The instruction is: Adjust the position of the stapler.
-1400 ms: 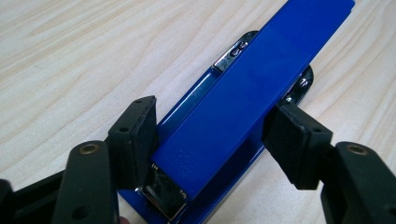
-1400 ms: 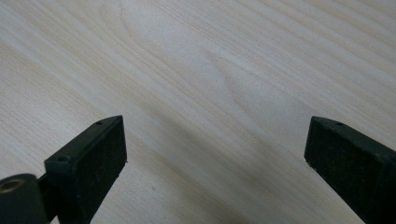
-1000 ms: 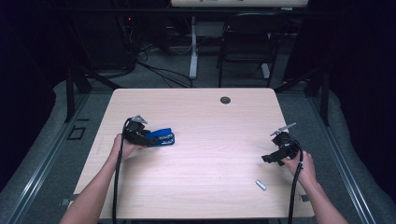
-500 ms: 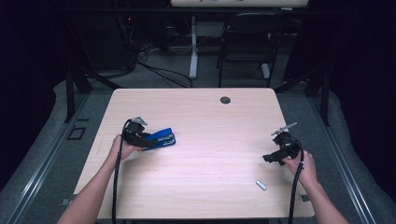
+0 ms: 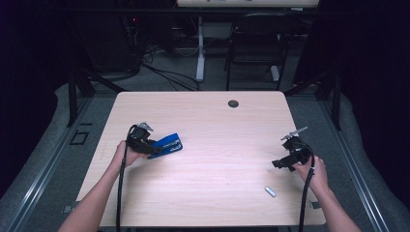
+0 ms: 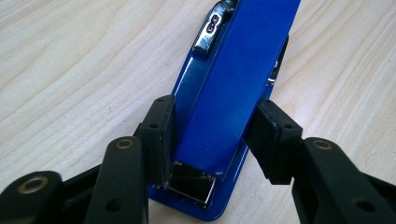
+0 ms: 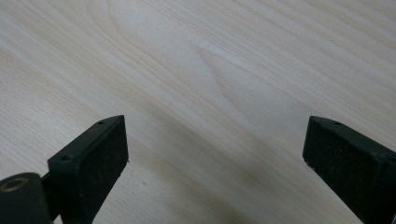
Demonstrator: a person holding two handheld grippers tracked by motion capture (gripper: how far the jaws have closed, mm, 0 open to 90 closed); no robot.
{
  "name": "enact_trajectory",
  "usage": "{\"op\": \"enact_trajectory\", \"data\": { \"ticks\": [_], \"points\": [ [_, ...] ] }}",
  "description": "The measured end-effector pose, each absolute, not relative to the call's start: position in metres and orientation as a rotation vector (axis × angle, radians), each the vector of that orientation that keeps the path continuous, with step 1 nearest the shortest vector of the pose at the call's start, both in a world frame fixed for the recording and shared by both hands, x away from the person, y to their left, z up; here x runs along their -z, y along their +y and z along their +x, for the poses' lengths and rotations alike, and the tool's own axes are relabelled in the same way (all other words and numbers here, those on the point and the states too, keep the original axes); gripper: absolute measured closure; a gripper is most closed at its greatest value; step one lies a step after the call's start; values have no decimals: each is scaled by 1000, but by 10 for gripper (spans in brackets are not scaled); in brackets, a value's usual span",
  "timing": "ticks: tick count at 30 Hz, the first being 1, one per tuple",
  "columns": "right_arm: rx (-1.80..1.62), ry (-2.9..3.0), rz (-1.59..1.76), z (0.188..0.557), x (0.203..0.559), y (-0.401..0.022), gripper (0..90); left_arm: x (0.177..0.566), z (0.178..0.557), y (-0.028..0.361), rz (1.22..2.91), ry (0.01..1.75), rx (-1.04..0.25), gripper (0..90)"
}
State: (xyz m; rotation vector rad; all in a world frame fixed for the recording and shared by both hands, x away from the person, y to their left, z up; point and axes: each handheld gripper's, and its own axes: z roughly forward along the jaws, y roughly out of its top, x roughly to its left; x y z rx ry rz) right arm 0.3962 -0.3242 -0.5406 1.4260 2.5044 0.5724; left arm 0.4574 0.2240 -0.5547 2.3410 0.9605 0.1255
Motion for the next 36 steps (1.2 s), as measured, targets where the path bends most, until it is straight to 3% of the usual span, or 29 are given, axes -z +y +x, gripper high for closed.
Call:
{"op": "enact_trajectory", "data": {
  "ticks": [36],
  "points": [
    [-545, 2519, 1388, 396, 542, -322, 63, 555, 450, 208, 2360, 909, -132, 629]
  ]
}}
